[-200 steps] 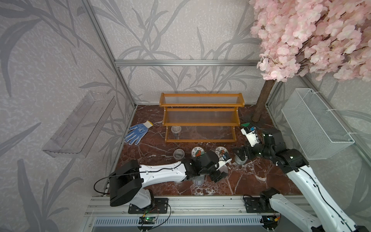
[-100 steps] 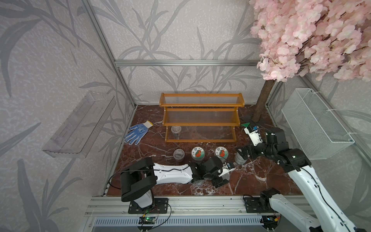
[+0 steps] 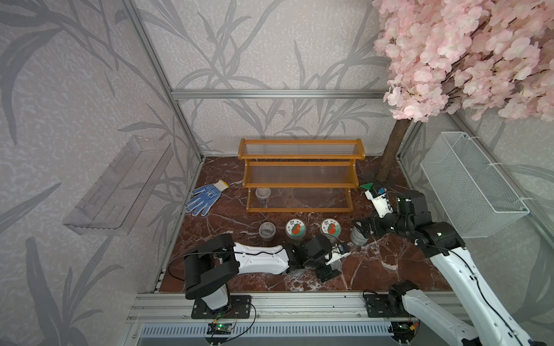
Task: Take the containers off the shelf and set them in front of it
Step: Place the container at the center of the board.
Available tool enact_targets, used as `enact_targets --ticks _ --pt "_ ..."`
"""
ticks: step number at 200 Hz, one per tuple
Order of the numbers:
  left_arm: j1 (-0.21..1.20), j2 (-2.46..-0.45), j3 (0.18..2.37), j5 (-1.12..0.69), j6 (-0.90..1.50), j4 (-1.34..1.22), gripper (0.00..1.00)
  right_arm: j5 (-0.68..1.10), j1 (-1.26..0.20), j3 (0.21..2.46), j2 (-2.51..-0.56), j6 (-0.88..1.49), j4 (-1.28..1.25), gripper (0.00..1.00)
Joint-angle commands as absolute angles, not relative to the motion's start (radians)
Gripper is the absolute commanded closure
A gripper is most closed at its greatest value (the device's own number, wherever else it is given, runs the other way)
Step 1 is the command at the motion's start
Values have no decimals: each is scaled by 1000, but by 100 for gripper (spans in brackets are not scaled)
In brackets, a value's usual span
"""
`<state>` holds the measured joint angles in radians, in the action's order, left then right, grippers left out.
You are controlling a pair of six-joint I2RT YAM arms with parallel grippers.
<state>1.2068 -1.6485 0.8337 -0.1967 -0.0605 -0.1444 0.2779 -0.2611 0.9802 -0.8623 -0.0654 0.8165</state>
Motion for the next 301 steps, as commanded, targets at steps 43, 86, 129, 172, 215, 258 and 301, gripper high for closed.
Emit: enact_targets --ticks 43,86,129,172,215,258,301 --pt "1207 -1655 876 -198 -78 -126 13 272 -254 973 -849 -66 815 1" --pt "1207 -1605 909 -194 -73 -75 3 285 -253 973 -864 -58 793 1" --pt "1161 -1429 900 -120 -17 79 2 345 -255 949 -865 -36 747 1" --pt "952 -1246 849 -52 79 142 0 445 -255 902 -865 -6 661 1" --pt "695 -1227 822 155 215 202 0 492 -258 886 -882 13 618 1" --pt "480 -1262 686 255 285 59 0 482 -266 867 -886 31 592 1" --pt "395 -1403 700 237 250 -145 0 473 -270 876 -912 28 572 1"
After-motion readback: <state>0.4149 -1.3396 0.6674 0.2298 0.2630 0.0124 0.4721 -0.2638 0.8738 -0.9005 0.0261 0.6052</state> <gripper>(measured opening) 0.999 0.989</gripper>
